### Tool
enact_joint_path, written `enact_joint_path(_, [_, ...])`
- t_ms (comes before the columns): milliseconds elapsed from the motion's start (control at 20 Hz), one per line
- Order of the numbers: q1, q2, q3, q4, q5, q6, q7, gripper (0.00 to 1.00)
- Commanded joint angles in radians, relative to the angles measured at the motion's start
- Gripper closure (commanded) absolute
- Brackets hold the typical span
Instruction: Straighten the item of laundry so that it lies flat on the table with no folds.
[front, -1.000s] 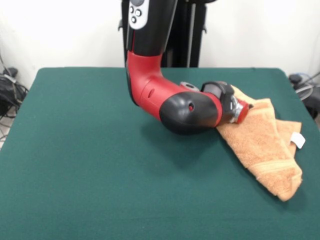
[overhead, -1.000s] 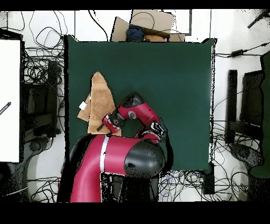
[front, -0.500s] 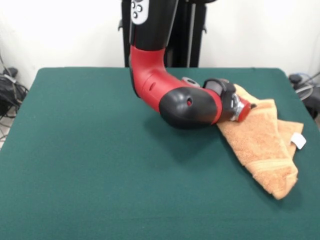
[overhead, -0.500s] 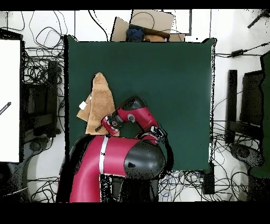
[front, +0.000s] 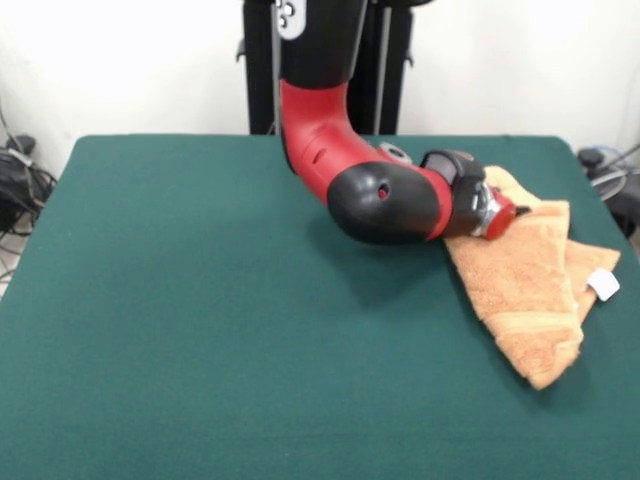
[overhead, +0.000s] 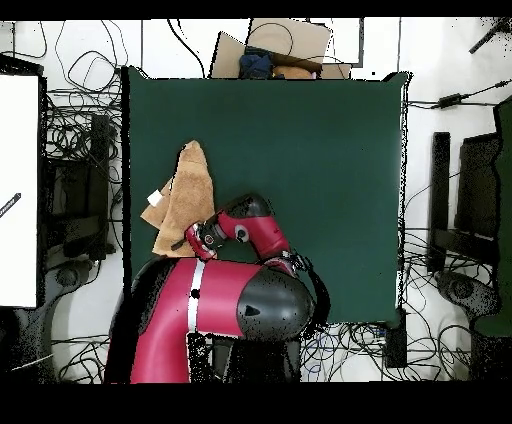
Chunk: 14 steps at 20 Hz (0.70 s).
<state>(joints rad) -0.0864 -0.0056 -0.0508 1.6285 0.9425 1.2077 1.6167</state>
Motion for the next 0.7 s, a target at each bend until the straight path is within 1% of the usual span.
enact_joint_path(50, [0.042,0.07,0.188,0.113,0.128,-0.289,-0.007,0.0])
enact_joint_path(350, [0.044,0.071,0.219,0.137,0.223,-0.342,-0.046,0.0])
enact_joint_path(700, [0.05,0.092,0.226,0.12,0.261,-0.356,-0.078,0.0])
